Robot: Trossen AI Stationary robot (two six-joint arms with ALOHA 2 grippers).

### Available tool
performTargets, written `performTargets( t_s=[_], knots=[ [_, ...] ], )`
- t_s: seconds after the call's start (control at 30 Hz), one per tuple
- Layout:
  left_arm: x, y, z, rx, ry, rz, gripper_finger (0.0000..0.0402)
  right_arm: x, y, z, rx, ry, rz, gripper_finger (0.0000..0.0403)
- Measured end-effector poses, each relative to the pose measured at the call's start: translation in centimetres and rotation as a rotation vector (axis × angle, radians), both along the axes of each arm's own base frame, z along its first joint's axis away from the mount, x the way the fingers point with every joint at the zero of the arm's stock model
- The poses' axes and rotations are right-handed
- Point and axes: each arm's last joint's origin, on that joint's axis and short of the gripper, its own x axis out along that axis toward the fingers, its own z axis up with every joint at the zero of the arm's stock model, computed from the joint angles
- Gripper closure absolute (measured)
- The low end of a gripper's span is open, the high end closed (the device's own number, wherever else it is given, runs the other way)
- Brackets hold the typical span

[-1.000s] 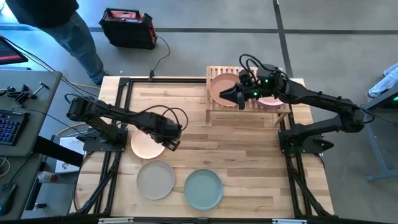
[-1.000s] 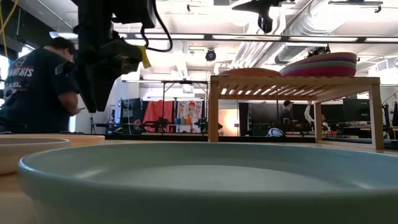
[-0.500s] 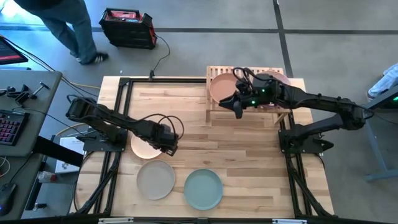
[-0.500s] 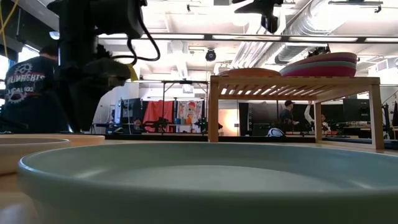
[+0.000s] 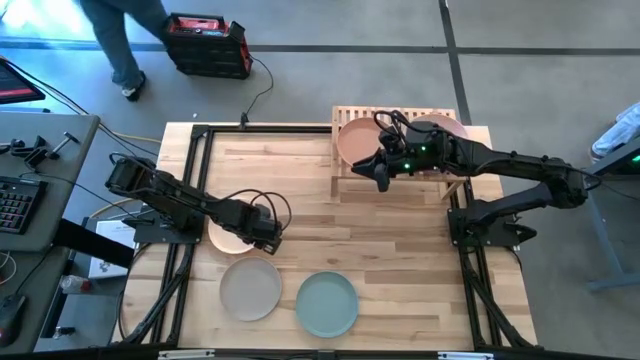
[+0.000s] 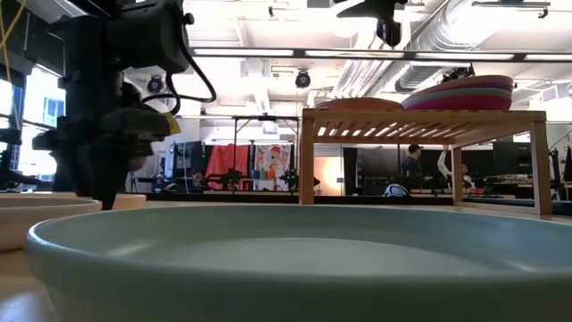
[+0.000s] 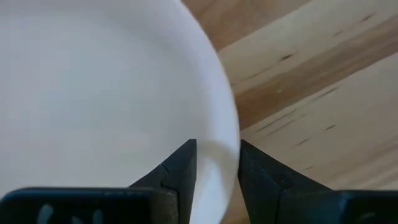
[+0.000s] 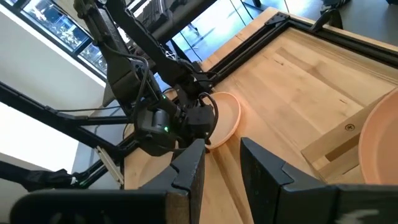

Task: Place and stack plates onto a shelf
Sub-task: Stack the light orange plate on top of the brown plate on the shelf

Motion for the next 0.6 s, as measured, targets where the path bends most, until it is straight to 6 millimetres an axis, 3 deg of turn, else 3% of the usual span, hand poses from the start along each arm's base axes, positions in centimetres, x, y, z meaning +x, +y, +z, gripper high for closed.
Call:
performTargets(
  t_s=[0.33,0.6],
  knots=[
    [0.1,-0.1,0.0,-0.012,-0.007,-0.161,0.0392,0.0,-0.1,0.0,-0.009,0.002,-0.025,0.0318],
    [1.0,-0.4,1.1,-0.013,-0.029,-0.350,0.0397,0.0,-0.1,0.0,-0.017,0.003,-0.043,0.0318]
  ],
)
